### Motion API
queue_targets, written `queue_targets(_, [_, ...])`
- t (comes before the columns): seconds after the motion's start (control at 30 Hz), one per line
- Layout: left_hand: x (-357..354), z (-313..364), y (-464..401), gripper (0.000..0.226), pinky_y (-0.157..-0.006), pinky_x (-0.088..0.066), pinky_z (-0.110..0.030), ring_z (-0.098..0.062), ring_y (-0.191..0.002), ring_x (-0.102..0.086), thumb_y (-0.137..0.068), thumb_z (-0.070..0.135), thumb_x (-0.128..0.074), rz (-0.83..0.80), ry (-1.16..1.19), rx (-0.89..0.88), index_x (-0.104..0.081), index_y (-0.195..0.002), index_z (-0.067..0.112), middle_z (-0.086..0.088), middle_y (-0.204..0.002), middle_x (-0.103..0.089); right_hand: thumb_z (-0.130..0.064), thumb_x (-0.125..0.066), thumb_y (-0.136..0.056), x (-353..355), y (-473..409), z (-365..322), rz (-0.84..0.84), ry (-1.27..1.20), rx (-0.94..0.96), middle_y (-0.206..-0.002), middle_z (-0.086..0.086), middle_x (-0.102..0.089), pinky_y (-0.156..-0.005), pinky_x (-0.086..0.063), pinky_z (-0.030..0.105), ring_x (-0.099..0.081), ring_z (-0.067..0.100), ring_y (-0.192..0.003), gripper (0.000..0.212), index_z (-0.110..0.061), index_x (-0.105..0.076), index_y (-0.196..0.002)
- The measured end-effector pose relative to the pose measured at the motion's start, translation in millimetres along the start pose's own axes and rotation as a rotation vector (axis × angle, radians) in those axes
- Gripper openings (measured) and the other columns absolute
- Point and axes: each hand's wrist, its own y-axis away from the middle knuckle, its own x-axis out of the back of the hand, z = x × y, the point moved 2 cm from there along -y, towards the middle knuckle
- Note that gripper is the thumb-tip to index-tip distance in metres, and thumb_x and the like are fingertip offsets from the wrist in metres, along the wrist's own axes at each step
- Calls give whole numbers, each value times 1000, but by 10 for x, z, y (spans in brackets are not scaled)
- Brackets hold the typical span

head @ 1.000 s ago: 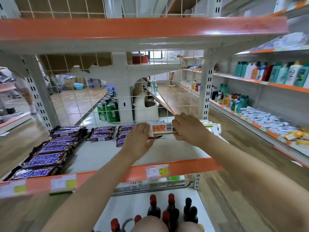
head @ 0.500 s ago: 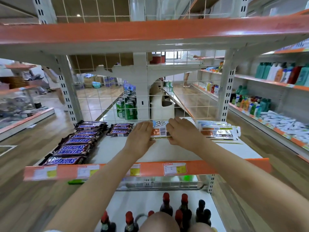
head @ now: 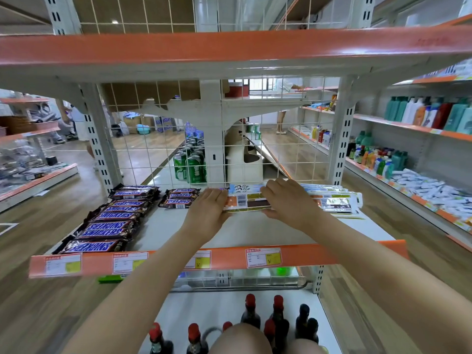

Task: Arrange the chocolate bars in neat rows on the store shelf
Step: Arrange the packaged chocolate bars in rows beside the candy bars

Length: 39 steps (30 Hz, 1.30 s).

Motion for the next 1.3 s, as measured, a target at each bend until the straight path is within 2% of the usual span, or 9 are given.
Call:
queue_targets(0.17, [-27,44,-14,51,-104,-33,-35,-31,-123,-44,-91,27,-57,-7,0,-1,-45,-135,3,-14,-133,-51,-42,-87,-46,29,31,8,-25,-31,-31,-71,3,-61,-53,-47,24,-61,21,-62,49,-10,-67,-77])
queue_targets(0.33, [-33,5,11,50,-96,-44,-40,-35,-113,-54,-82,21,-69,17,-52,-30,-55,-125,0,-16,-120,-60,-44,-64,-84,60,108,85,-285,-561,-372,-125,3,-52,-90,-40,31,-50,22,-114,56,-13,-50,-129])
queue_targets(0.43, [-28,-20,16,51,-79,-54,-44,-38,-92,-64,-64,16,-85,75,-78,-79,-64,-106,-2,-17,-100,-67,-36,-64,-87,103,87,149,-360,-1013,-725,-113,2,-56,-75,-43,22,-55,16,-95,43,-13,-57,-123])
queue_targets(0.57, [-23,3,19,53,-72,-56,-40,-33,-84,-67,-56,20,-88,127,-105,-130,-66,-101,1,-13,-95,-68,-23,-63,-89,147,67,163,-448,-1169,-775,-94,4,-57,-72,-48,25,-54,17,-79,29,-3,-64,-111])
queue_targets(0.73, [-87,-8,26,60,-80,-54,-43,-36,-95,-65,-59,16,-87,131,-14,-97,-62,-110,-2,-18,-107,-65,-26,-58,-92,194,74,143,-365,-925,-657,-74,-13,-47,-57,-30,10,-45,3,-67,22,-9,-65,-102])
queue_targets(0.87, [-120,-47,48,53,-104,-35,-34,-27,-131,-38,-90,17,-58,29,226,174,-40,-139,5,-10,-142,-42,-24,-57,-91,255,101,120,-258,-429,-408,-98,-2,-60,-72,-45,29,-58,21,-90,19,-13,-63,-106])
queue_targets(0.97, [-149,-102,30,26,-85,-43,-34,-29,-104,-56,-93,16,-53,82,547,454,-58,-115,3,-13,-110,-59,-8,-80,-61,216,158,106,15,-32,-153,-78,1,-63,-60,-44,27,-61,22,-68,23,-14,-69,-81])
queue_targets(1.07, [-125,-49,-29,22,-75,-50,-36,-26,-74,-60,-96,27,-50,-14,958,785,-56,-86,8,-9,-76,-60,-2,-58,-76,205,232,110,233,3,-13,-79,5,-65,-67,-40,30,-63,25,-69,15,-11,-69,-81])
queue_targets(1.3, [-80,178,-50,25,-58,-57,-26,-20,-60,-66,-97,31,-46,-209,1660,1014,-54,-96,8,-12,-71,-68,2,-51,-87,239,297,81,463,37,191,-88,7,-69,-73,-48,32,-65,23,-76,20,-6,-69,-85])
